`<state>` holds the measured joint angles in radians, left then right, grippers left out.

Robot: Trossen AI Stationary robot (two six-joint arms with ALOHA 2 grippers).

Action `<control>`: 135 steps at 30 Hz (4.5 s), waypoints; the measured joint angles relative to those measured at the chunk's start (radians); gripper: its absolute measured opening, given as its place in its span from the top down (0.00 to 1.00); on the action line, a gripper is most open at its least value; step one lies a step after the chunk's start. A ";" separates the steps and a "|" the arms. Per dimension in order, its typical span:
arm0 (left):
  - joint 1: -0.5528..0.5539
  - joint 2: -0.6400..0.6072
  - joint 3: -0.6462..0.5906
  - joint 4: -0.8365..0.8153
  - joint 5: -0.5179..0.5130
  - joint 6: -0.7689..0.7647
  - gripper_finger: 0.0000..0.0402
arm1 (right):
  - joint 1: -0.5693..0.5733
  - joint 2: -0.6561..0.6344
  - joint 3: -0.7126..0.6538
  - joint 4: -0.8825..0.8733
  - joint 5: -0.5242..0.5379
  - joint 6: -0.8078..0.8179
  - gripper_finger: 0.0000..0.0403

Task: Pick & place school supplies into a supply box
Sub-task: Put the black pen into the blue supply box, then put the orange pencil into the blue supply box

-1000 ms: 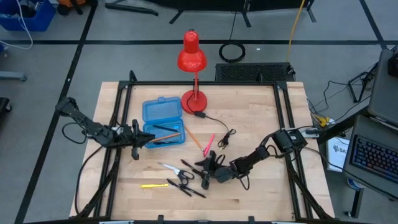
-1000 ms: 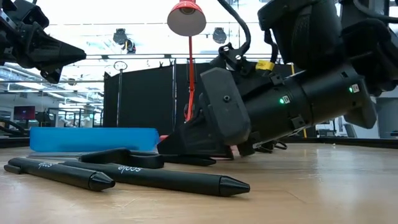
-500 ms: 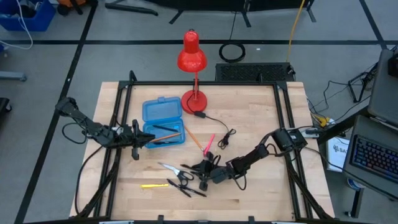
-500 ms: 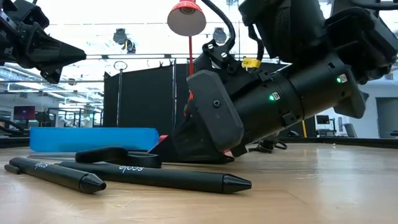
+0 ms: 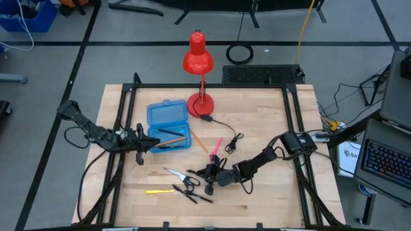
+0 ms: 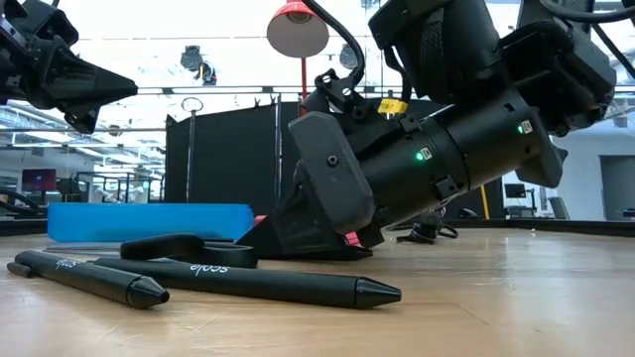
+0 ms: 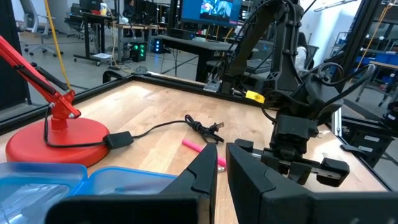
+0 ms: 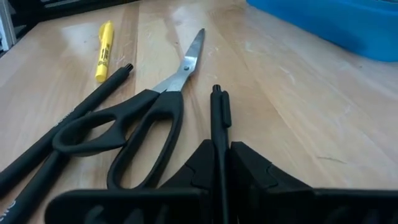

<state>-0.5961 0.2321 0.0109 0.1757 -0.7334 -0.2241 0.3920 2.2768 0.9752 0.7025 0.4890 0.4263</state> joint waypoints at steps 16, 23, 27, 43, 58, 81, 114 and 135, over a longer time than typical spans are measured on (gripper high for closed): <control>0.000 0.000 0.000 -0.001 0.000 -0.002 0.91 | -0.025 -0.071 -0.002 0.062 0.033 -0.159 0.95; 0.000 0.006 0.000 -0.001 0.000 0.001 0.91 | -0.058 -0.123 -0.004 0.042 0.022 -0.242 0.95; 0.000 0.006 0.000 -0.001 0.000 0.001 0.91 | -0.089 -0.135 -0.005 0.039 -0.020 -0.257 0.95; 0.000 0.010 0.000 -0.013 0.000 0.001 0.91 | -0.170 -0.184 0.040 0.113 -0.079 -0.425 0.95; 0.000 0.010 0.000 -0.015 0.000 0.001 0.91 | -0.369 -0.208 0.254 -0.121 -0.315 -0.485 0.95; 0.000 0.010 0.000 -0.018 -0.018 0.004 0.91 | -0.451 -0.061 0.448 -0.157 -0.495 -0.389 0.95; 0.000 0.010 0.000 -0.024 -0.018 0.001 0.91 | -0.456 -0.019 0.460 -0.148 -0.517 -0.359 0.84; 0.000 0.010 0.000 -0.053 -0.015 -0.031 0.91 | -0.400 -0.027 0.457 -0.152 -0.408 -0.392 0.71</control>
<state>-0.5964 0.2422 0.0113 0.1223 -0.7489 -0.2552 -0.0080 2.2497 1.4322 0.5502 0.0811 0.0344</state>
